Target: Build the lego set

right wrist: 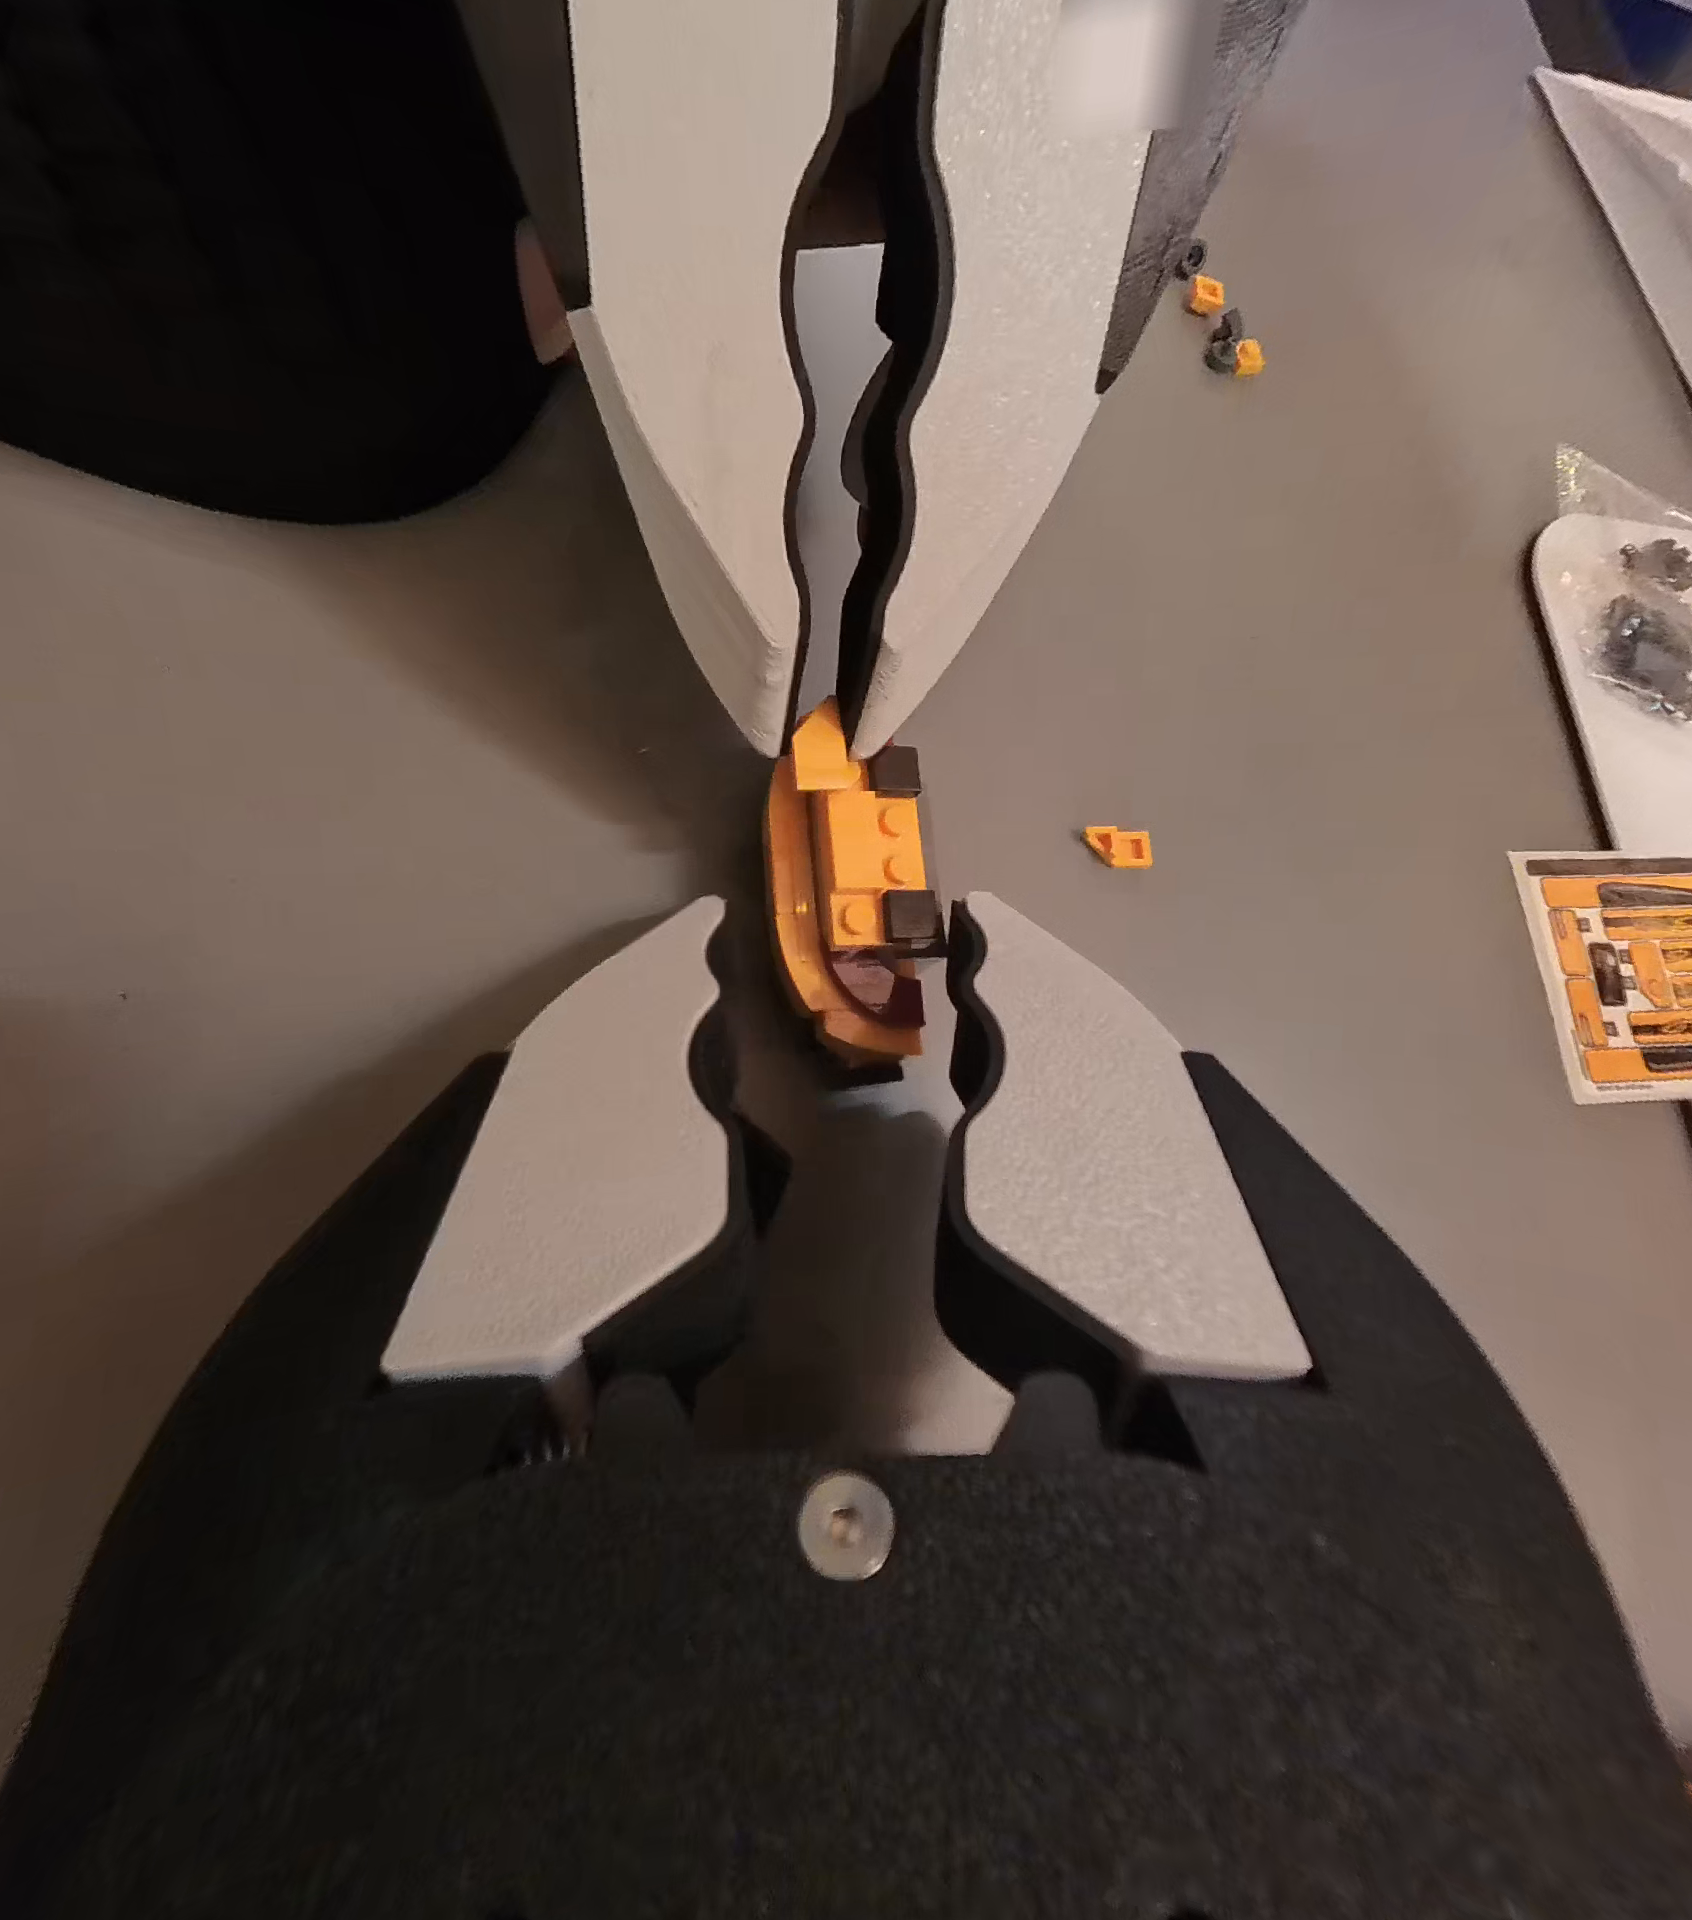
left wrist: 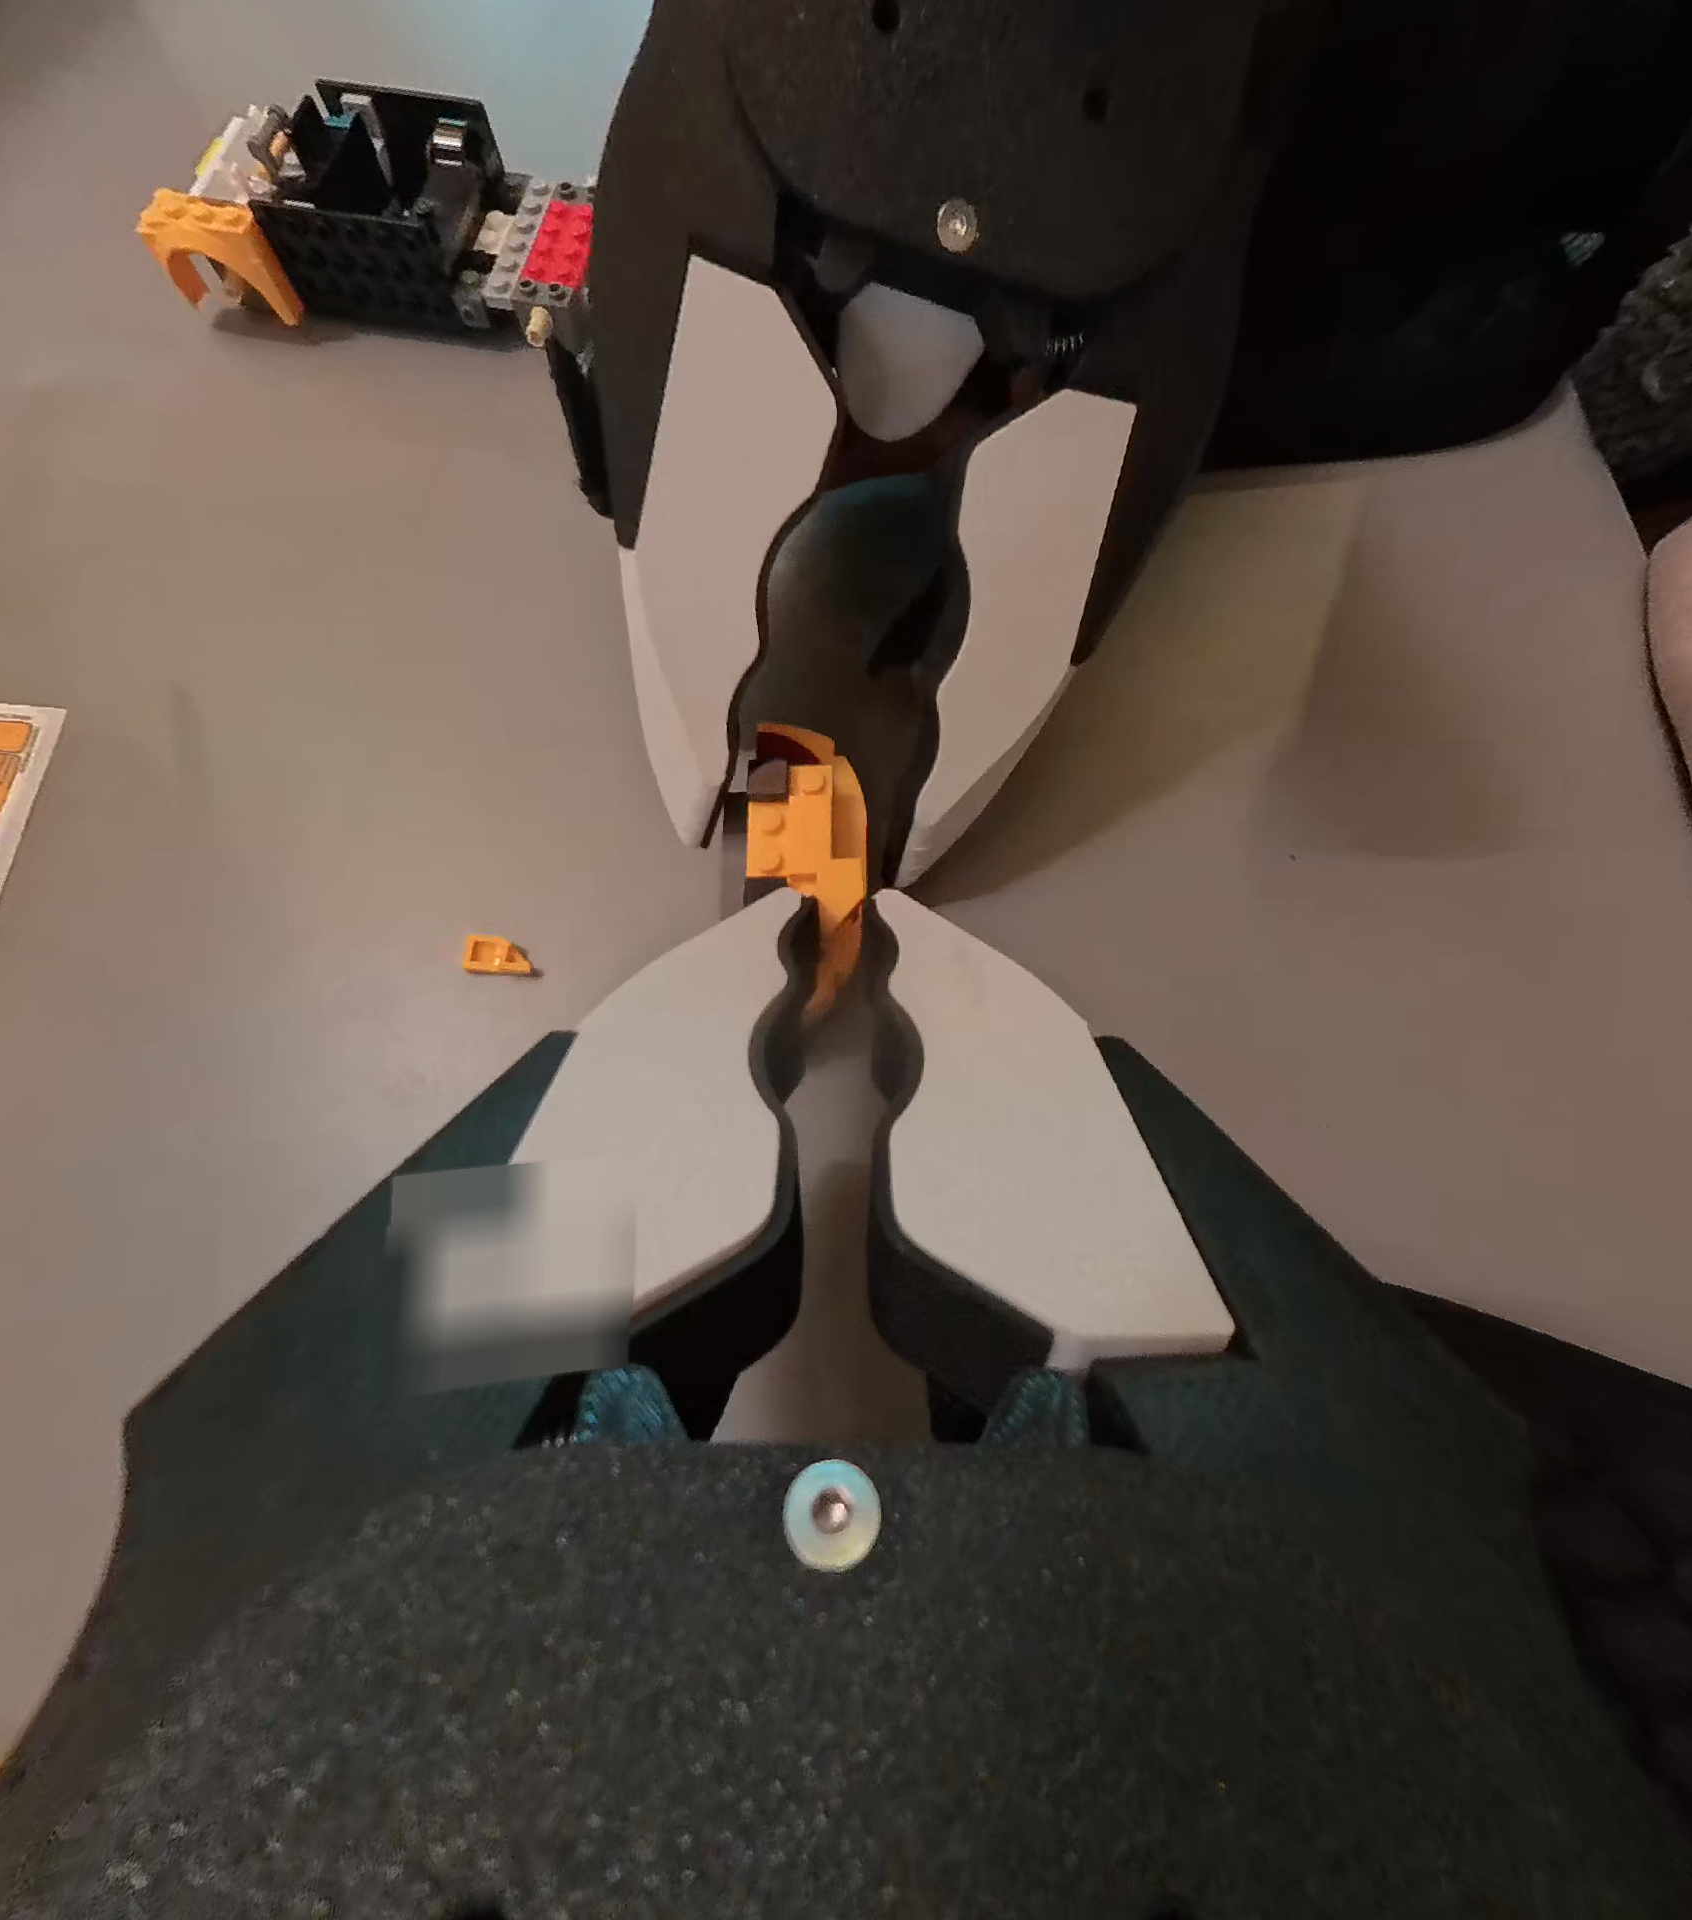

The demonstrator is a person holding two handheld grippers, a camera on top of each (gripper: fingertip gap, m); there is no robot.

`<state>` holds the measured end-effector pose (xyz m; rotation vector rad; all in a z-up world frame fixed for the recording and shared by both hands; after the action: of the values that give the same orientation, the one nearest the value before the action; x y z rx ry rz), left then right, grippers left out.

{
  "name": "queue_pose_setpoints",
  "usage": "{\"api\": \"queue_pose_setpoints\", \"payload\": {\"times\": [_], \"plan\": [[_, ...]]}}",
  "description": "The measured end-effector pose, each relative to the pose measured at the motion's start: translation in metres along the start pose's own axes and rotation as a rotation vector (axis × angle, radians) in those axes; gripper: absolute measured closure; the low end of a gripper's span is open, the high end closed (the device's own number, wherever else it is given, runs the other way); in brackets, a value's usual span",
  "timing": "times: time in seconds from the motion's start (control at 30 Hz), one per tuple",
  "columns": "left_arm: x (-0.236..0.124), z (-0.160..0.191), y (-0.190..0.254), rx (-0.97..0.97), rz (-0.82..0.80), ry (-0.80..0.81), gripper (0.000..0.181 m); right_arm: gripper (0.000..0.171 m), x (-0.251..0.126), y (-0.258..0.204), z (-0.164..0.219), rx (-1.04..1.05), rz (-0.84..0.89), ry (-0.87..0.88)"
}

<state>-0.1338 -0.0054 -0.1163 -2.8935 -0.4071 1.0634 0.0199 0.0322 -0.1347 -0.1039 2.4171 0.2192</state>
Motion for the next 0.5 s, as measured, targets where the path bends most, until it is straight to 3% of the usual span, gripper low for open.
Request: {"api": "queue_pose_setpoints", "payload": {"times": [0.5], "plan": [[-0.0027, -0.0013, 0.0002, 0.025, -0.026, -0.046, 0.174, 0.139, -0.0001, 0.0017, 0.0015, -0.005, -0.017, 0.021]]}}
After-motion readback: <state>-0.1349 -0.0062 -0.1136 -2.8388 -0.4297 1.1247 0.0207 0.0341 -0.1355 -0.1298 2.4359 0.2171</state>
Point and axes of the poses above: each gripper's, where its closed fingertips meet, x out along the fingers, z out of its underside, y = z × x across the jaws, the point moved 10 cm from there along -x, back along the fingers, and after that the axes turned 9 degrees about x, right-handed, at the moved point
